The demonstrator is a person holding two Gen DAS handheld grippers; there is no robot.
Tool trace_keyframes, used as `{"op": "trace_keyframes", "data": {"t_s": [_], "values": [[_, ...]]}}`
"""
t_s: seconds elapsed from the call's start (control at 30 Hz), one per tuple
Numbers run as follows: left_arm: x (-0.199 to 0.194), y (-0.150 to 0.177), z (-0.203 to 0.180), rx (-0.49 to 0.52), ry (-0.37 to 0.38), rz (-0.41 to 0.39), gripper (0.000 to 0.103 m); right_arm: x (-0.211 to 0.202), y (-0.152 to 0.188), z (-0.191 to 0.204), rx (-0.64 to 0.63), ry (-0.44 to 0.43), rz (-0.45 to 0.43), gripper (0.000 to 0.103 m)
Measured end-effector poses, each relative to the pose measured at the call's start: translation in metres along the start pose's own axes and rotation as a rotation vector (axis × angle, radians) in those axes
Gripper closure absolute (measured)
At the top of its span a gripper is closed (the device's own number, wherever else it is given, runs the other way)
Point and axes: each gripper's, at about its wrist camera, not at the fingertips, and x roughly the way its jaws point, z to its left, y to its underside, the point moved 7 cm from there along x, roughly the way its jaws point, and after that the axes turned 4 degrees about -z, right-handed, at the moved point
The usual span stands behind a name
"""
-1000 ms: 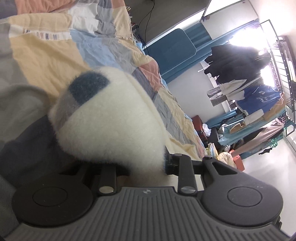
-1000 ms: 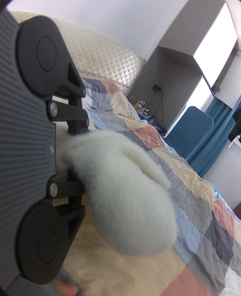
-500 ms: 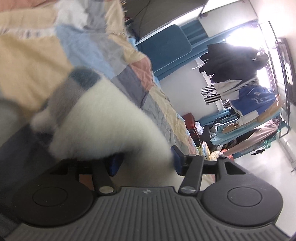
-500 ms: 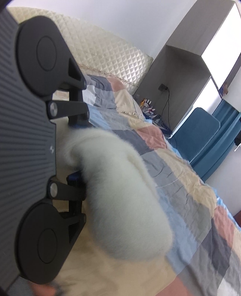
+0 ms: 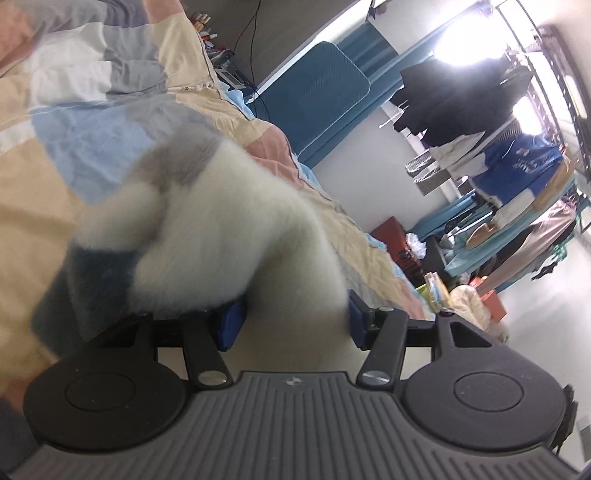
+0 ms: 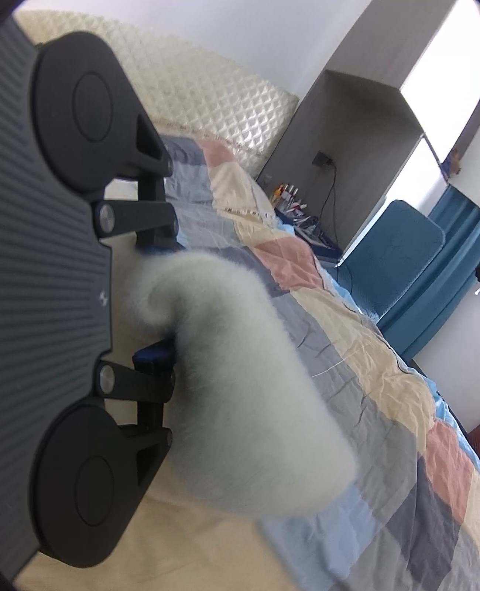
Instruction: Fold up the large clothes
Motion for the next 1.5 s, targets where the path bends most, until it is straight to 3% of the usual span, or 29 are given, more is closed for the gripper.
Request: {"op": "trace_keyframes", "data": {"t_s": [0.2, 0.4, 0.53, 0.8, 1.0, 1.17, 1.33, 1.5], "values": [[0.050, -0.007, 0.018, 0.083, 0.000, -0.008, 0.041, 0.043, -0.008, -0.011, -0.048, 0.011, 0.020, 0.054], [0.090, -0.008, 0.037, 0.123, -0.015, 0.024, 0.041, 0.083, -0.012, -0.031, 0.006, 0.013, 0.049, 0.053], [0.104, -0.010, 0.047, 0.129, -0.012, 0.037, 0.041, 0.097, -0.010, -0.034, -0.054, 0.002, 0.040, 0.053], [0.093, -0.009, 0.036, 0.180, -0.002, 0.035, 0.040, 0.091, -0.012, -0.034, -0.045, 0.008, 0.043, 0.053], [0.059, -0.006, 0.012, 0.273, 0.025, -0.023, 0.024, 0.070, -0.010, -0.016, -0.156, 0.046, 0.030, 0.052], [0.034, 0.006, -0.006, 0.364, 0.052, -0.043, 0.019, 0.037, -0.007, 0.002, -0.257, 0.033, -0.043, 0.023], [0.045, 0.023, 0.000, 0.426, -0.024, 0.020, 0.019, 0.017, 0.019, 0.018, -0.323, -0.050, -0.019, 0.023], [0.069, 0.020, 0.018, 0.494, -0.150, 0.010, 0.019, 0.046, 0.028, 0.023, -0.485, 0.078, 0.026, 0.024]]}}
